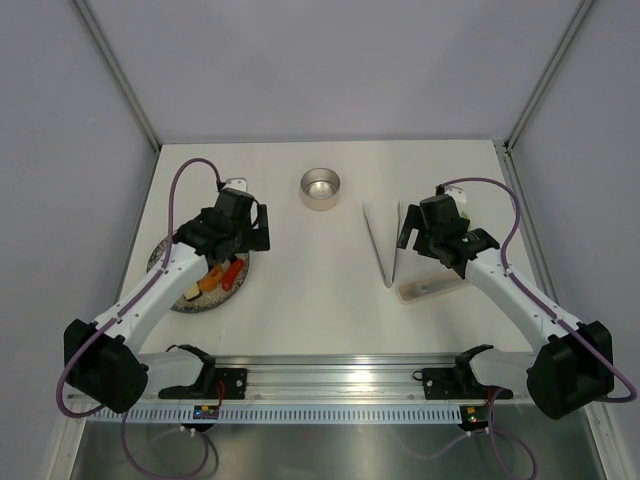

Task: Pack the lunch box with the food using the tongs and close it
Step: Move the packing box to the center of the board.

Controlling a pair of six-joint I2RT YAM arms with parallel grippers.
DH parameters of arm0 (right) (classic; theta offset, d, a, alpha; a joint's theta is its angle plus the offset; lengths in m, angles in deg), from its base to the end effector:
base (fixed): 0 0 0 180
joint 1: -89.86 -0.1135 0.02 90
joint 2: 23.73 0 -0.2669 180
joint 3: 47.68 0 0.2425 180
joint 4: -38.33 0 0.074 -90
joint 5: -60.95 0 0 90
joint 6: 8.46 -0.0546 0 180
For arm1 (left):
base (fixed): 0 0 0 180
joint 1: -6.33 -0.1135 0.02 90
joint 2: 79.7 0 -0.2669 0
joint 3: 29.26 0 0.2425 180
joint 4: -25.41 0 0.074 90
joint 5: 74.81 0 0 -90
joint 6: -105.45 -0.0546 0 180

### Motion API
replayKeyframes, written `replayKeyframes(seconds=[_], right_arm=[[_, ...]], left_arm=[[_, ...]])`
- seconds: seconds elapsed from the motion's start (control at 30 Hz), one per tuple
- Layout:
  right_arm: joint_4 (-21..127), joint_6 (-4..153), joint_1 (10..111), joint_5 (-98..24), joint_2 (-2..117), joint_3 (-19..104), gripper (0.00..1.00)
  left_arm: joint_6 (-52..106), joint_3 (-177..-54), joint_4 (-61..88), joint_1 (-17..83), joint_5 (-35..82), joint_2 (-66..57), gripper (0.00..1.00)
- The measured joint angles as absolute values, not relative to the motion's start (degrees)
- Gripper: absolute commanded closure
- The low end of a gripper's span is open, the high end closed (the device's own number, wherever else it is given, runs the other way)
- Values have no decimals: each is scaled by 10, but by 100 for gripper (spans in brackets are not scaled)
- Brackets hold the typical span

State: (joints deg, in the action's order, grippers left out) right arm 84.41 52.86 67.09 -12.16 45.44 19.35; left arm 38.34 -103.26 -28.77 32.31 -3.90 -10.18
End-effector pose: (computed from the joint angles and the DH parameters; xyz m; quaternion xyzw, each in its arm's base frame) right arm 0.2381 0.0827 0.2598 0.0999 0.9202 0.0295 0.3773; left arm 0.2322 -0.0933 0.2867 -0.0321 0.9270 0.0012 0.3737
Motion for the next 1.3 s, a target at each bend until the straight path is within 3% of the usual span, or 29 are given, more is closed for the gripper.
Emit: replayKeyframes(seconds=[0.37,0.6,0.87,1.1,1.3], right_arm=[[850,552,662,-150,478,194,1],[855,580,626,-177,553,217,1],[855,589,597,-180,634,268,0],[854,593,590,-181,698,355,8],[855,593,590,-173,825,523,17]], left_arm=[[402,-1046,-308,280,-13,-95,1],[410,-1046,-308,200,24,-110,1],[417,-1046,-308,192,48,-121,1],[422,-1046,-309,182,53,-125,1],[423,-1046,-318,179,56,-127,1]])
